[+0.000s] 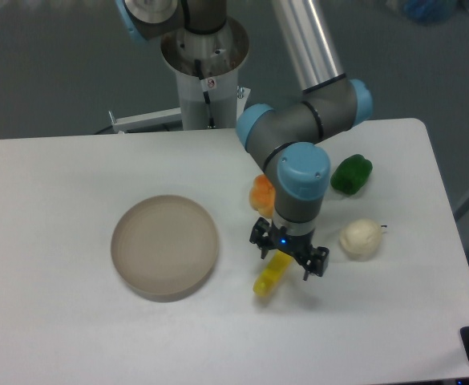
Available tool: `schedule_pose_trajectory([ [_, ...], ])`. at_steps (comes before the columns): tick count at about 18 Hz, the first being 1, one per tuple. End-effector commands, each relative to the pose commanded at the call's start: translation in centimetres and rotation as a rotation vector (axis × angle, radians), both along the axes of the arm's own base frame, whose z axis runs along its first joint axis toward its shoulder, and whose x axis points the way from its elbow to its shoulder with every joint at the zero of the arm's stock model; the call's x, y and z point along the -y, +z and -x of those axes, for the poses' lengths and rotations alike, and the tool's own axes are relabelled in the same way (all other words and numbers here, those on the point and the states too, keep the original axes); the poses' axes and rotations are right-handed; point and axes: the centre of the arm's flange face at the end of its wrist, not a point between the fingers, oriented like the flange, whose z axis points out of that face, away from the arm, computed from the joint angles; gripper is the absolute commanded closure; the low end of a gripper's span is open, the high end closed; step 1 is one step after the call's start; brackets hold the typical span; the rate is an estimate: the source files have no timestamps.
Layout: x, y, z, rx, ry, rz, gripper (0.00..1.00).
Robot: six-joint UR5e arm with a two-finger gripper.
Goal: Pick up the banana from the table
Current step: 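Close the gripper around the middle of the yellow banana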
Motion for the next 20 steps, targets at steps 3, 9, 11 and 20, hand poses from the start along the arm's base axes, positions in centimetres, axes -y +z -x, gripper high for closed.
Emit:
schedule_pose_trajectory([
  [3,-0.4,-0.7,-1.1,0.000,-0.018,0.004,0.00],
  [9,-0.9,-0.9,-0.3,-0.004,-0.012,-0.003,0.00],
  [11,-1.2,-0.8,0.0,-0.008,-0.015,-0.007,0.00],
  [20,-1.1,-1.3,0.3,-0.004,-0.014,-0.001,0.44],
])
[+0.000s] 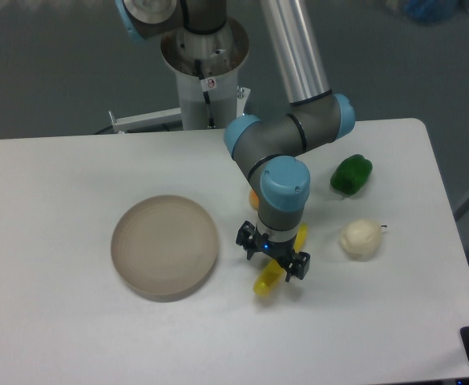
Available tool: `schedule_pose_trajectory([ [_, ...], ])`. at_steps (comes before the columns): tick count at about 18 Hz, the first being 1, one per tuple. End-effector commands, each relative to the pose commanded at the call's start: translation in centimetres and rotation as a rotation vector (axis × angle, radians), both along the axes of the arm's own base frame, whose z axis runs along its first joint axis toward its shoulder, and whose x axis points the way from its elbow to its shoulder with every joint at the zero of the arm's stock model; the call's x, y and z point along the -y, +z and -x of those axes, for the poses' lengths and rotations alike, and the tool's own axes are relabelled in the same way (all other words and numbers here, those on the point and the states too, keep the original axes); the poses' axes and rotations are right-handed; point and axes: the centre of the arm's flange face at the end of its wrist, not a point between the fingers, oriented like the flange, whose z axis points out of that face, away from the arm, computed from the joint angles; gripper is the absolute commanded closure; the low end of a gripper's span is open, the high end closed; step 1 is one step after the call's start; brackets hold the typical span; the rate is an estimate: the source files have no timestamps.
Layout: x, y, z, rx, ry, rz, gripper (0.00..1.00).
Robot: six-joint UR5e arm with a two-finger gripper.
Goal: Pick up the banana from the table
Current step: 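Close the gripper around the middle of the yellow banana, then lift the held banana up and away from the plate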
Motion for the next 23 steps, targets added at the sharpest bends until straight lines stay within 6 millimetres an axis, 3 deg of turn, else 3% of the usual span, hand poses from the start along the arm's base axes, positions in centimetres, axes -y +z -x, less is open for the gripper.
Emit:
schedule_pose_trajectory([
  [3,0.0,-0.2,0.0,0.002,-0.005,0.004,0.53],
  [9,-0.2,0.6,0.4,-0.009,-0.008,-0.009,0.57],
  [12,-0.4,2.4,1.4,-0.034,0.002,-0.033,0.59],
  [14,-0.5,4.7,2.7,-0.063,0.006,-0.061,0.59],
  [18,2.0,9.2,6.4,-0.141,-0.074,-0.099,0.59],
  [23,2.4,11.7,8.6,-0.200,-0.088,-0.106,0.59],
])
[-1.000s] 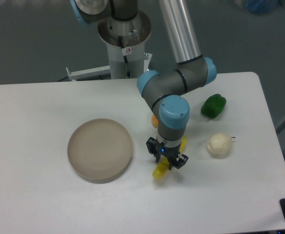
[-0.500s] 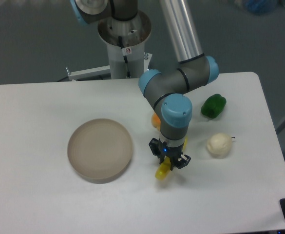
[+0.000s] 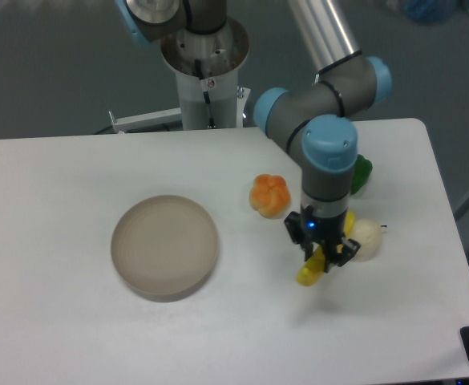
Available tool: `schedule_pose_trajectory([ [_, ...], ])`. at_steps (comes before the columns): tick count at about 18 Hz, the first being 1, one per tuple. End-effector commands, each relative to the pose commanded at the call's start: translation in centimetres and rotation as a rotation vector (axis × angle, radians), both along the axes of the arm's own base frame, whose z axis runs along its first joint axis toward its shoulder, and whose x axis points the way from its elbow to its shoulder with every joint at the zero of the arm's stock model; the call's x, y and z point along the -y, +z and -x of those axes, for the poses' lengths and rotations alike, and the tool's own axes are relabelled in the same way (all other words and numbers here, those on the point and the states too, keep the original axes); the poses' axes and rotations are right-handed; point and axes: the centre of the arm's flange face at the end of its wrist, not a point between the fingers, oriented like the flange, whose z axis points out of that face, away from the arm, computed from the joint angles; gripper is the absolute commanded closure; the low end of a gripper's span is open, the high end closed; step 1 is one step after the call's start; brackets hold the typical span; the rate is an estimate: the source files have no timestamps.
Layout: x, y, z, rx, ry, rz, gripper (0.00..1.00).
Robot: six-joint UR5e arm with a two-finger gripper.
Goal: Pick up the banana from the table
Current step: 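Lift the held banana up and away from the plate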
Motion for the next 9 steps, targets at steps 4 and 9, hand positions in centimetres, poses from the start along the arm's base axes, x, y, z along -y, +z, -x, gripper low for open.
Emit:
schedule_pose_trajectory([
  [4,-0.7,2.7,0.9,-0.027,-0.003,-0.010,0.59],
  [9,-0.8,2.9,1.1,-0.046,0.002,-0.005,0.59],
])
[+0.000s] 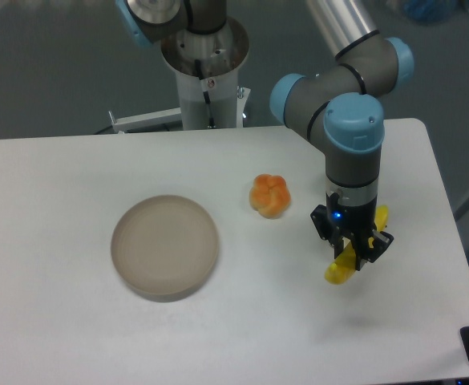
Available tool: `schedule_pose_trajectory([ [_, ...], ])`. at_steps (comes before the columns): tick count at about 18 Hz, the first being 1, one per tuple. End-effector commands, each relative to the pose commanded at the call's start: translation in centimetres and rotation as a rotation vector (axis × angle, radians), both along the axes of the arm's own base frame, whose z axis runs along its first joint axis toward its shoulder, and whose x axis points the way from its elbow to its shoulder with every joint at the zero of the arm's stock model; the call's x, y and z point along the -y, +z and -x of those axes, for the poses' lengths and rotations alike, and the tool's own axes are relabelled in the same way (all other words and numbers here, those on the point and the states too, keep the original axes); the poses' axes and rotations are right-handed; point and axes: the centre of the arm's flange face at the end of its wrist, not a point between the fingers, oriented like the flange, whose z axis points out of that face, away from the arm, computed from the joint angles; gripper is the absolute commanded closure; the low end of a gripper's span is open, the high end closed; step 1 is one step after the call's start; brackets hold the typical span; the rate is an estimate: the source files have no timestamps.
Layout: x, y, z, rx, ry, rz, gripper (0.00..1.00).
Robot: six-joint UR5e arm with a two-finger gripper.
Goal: Pick up the banana from the table
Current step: 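Lift the held banana up and away from the plate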
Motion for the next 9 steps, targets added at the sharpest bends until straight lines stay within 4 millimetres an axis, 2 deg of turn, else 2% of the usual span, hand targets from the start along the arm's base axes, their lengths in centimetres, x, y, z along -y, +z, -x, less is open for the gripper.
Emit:
schedule_pose_trajectory([
  [9,0.13,0.92,-0.24,-0.012,0.000,-0.007,0.59],
])
